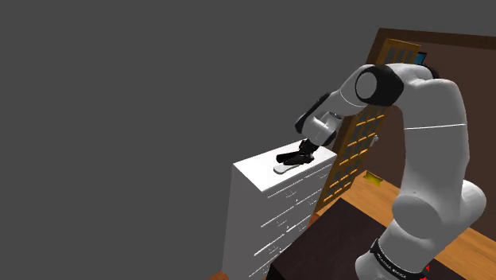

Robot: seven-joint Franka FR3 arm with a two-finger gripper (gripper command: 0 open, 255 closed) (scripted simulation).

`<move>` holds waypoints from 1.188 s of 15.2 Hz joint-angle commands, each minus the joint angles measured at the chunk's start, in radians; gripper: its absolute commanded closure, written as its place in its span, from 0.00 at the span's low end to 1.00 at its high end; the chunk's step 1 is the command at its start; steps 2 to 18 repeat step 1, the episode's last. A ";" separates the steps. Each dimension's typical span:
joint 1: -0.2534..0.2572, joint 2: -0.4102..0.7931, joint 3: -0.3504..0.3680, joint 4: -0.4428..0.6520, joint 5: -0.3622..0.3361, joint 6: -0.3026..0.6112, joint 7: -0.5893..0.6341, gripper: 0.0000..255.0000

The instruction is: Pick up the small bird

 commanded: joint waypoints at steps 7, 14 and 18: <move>0.006 -0.009 -0.007 -0.005 -0.008 -0.005 0.008 1.00; 0.006 -0.009 -0.007 -0.005 -0.008 -0.005 0.008 1.00; 0.006 -0.009 -0.007 -0.005 -0.008 -0.005 0.008 1.00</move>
